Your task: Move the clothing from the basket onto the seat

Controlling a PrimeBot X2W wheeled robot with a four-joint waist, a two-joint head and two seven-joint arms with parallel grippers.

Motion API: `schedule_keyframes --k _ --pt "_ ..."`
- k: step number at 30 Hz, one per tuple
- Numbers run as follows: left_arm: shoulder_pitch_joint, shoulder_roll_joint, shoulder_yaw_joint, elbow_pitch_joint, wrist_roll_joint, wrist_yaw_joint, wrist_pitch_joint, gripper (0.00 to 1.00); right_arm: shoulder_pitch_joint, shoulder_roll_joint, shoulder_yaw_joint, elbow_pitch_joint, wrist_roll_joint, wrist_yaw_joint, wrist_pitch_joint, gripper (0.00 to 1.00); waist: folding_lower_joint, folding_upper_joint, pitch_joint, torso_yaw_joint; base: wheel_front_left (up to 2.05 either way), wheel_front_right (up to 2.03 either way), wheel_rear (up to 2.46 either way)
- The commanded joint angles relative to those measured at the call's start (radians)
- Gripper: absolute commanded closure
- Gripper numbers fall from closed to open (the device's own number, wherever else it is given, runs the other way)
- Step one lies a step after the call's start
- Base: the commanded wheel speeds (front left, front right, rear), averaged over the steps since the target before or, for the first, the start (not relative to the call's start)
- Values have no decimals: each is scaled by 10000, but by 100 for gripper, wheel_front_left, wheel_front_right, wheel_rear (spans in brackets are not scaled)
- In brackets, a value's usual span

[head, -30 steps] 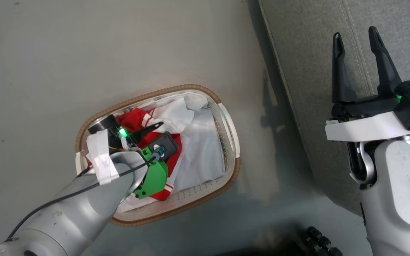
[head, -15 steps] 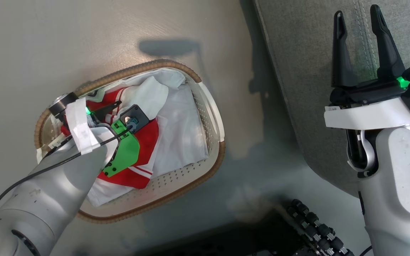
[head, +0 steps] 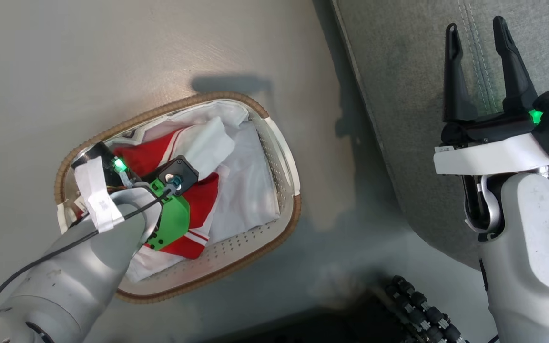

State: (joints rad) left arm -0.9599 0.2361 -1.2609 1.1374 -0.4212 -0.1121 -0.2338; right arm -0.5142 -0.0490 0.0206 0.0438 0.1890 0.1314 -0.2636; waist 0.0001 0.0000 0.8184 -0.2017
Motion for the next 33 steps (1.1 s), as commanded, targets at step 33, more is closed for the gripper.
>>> schedule_keyframes --k 33 --pt "1525 2495 3078 -7755 -150 1129 -118 100 2712 -32 582 1857 -896 -14 -15 0 -1 0 -6739 1625 0 0 0"
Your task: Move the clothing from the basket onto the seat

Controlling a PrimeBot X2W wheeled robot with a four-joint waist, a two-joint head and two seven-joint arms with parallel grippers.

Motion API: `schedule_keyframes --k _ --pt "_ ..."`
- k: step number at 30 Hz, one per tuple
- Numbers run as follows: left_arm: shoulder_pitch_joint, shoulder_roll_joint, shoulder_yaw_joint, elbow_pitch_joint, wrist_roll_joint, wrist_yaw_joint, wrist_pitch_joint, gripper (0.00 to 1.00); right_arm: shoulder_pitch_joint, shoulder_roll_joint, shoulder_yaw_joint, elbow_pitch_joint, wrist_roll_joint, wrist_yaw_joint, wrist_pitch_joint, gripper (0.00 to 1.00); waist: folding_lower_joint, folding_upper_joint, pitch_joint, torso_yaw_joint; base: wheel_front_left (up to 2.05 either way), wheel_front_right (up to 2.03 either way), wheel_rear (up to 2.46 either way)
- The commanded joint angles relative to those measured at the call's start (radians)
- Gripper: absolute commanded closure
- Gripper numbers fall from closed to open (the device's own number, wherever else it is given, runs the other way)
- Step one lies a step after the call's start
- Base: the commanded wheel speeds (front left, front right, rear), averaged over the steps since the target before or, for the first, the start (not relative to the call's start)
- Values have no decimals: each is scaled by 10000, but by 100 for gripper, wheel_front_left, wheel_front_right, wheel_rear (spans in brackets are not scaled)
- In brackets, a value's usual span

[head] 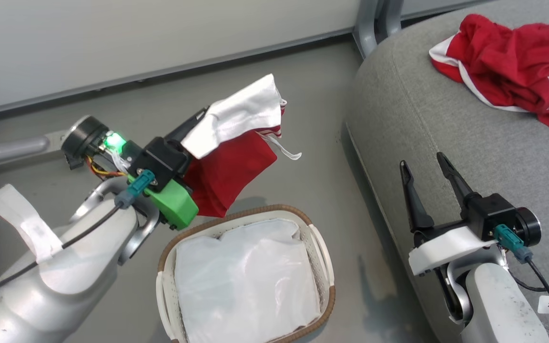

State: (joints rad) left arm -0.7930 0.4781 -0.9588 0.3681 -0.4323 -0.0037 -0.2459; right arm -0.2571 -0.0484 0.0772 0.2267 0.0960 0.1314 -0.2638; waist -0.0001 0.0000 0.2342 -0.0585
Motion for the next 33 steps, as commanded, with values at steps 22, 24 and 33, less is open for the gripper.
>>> schedule_keyframes --k 22,24,33 --pt "-1993 234 700 -2426 -430 118 1477 100 83 -37 2635 1152 127 -14 -13 0 1 0 -2002 469 0 0 0" --pt "-2116 194 700 -2502 -467 90 1547 100 102 -37 2981 1317 146 -14 -14 0 1 0 -2049 510 0 0 0" --pt "-2446 -52 554 -2907 -518 2 1800 100 -932 -37 3422 1438 199 -14 -13 0 1 0 -2103 703 0 0 0"
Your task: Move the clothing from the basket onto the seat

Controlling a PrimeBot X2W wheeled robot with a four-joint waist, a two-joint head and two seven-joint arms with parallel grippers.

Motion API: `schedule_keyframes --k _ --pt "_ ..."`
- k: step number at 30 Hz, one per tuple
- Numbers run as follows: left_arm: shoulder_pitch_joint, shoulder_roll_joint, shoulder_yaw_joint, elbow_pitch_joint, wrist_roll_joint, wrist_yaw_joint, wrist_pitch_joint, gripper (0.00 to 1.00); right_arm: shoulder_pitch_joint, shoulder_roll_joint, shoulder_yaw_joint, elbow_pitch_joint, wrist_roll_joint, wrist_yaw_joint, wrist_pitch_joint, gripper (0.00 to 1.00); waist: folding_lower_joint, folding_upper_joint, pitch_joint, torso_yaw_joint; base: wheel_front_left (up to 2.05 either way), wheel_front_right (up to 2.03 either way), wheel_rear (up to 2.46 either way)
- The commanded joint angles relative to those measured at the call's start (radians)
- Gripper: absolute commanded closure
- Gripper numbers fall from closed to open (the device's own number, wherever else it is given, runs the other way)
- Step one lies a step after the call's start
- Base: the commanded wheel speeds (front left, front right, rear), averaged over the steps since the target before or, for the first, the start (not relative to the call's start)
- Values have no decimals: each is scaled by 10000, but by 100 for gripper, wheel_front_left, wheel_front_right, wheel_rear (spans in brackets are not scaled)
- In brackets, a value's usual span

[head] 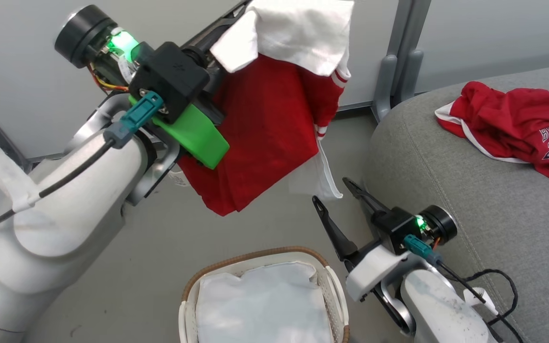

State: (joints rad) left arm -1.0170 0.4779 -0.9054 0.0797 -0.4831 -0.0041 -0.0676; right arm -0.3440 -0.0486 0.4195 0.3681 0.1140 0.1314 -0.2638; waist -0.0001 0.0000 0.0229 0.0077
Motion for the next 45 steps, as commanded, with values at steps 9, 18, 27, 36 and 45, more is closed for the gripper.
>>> schedule_keyframes --k 9,18,27,36,45 --pt "-226 -372 -319 -514 64 -105 60 100 -1162 -35 227 136 92 -14 -13 0 1 0 108 409 0 0 0" --pt "354 -268 -481 -598 -225 -59 -62 100 -1675 -35 251 197 -116 -14 -12 100 1 0 170 520 0 0 0" --pt "1367 48 -348 208 -710 167 -608 100 -1704 -35 91 -144 -113 -14 -14 100 1 0 404 363 0 0 0" --pt "2475 104 -110 1317 -1155 436 -1551 0 -1742 -35 -97 -442 -144 -14 -14 100 1 0 575 246 0 0 0" --pt "3926 -353 95 2006 -1257 541 -1969 0 -1714 -33 -549 -843 -229 -14 -14 100 1 0 657 264 0 0 0"
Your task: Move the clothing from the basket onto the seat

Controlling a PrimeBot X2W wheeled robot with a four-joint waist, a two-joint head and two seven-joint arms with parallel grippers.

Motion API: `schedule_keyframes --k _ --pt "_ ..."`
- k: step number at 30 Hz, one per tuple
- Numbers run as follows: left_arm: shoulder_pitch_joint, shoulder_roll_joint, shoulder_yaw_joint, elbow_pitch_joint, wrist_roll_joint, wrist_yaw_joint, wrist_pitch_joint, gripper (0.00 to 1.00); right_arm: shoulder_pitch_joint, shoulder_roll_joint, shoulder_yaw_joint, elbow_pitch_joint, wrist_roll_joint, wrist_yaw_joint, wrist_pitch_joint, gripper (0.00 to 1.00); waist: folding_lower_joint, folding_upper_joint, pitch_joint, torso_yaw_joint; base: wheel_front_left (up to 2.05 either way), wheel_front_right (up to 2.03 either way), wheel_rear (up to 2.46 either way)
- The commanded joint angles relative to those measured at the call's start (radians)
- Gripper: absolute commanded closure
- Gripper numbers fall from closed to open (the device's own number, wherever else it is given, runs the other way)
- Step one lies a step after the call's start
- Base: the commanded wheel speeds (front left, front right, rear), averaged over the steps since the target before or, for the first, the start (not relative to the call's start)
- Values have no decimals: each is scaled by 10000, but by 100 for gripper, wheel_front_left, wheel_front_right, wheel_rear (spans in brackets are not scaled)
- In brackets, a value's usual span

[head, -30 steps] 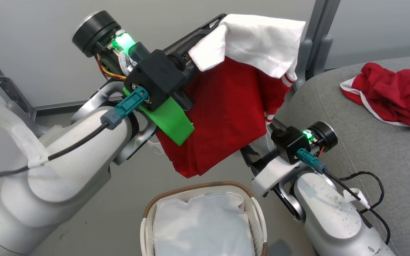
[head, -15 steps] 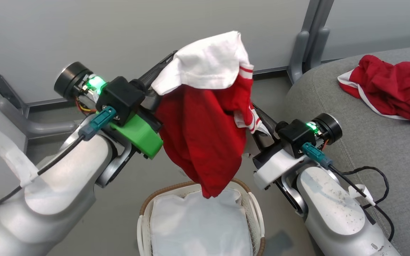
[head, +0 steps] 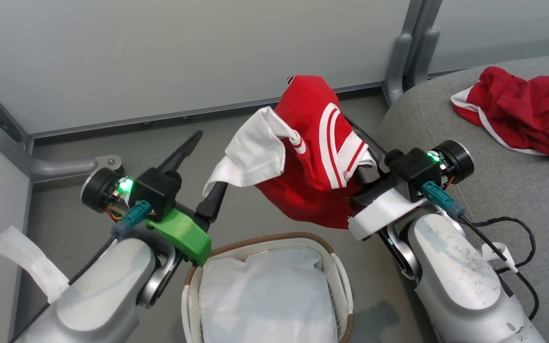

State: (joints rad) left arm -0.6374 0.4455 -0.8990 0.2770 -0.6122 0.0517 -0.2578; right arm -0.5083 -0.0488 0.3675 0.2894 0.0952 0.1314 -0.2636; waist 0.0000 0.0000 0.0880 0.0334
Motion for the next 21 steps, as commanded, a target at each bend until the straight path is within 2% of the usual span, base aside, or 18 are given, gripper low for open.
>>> schedule_keyframes --k 1,5,14,21 --pt "328 -122 41 102 66 -46 -84 0 -65 -31 -87 -106 -74 -14 -16 100 0 0 17 14 0 0 0" --pt "1040 -545 362 83 293 -106 -73 0 14 -33 -259 -286 -184 -14 -16 100 0 0 64 13 0 0 0" --pt "2564 -1478 1421 69 1195 -599 -76 0 279 -31 -752 -494 -419 -14 -16 100 0 0 153 -144 0 0 0" --pt "3277 -1902 2226 138 1988 -999 -66 0 428 -31 -1172 -579 -563 -14 -16 100 0 0 275 -297 0 0 0"
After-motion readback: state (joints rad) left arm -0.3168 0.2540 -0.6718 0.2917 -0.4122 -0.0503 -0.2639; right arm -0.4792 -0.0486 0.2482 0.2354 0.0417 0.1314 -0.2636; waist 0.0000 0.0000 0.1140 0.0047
